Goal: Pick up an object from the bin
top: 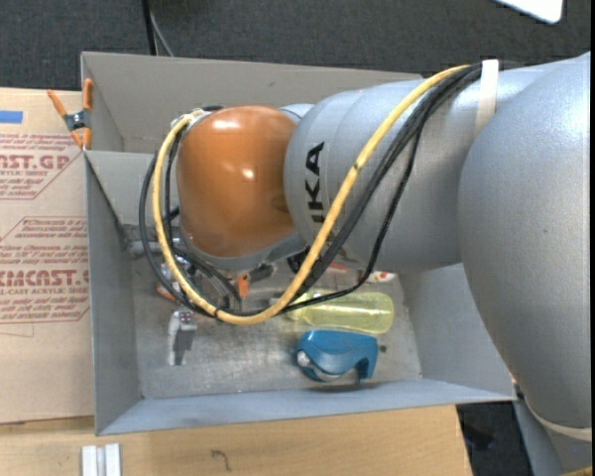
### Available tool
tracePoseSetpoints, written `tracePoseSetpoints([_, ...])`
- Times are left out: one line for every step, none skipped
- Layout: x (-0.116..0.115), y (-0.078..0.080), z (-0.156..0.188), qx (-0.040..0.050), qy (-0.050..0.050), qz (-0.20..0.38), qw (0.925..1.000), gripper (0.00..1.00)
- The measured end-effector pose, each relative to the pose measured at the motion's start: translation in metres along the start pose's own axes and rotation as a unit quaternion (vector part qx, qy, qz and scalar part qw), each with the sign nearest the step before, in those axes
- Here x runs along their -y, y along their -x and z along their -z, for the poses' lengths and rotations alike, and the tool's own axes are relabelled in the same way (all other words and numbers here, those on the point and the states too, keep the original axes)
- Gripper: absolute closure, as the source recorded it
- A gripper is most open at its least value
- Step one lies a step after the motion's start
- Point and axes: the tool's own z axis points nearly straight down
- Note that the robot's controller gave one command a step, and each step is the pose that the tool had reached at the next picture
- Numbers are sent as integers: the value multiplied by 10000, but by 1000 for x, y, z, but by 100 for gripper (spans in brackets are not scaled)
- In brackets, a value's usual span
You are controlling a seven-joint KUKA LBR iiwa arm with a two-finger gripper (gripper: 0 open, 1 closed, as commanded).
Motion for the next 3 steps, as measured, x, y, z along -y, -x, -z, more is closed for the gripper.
tracePoseSetpoints([1, 2, 4, 37, 8, -12, 10000, 0])
tracePoseSetpoints([26, 29, -51, 57, 8, 632, 9980, 0])
tracePoseSetpoints([81, 58, -129, 45, 2, 1202, 9927, 0])
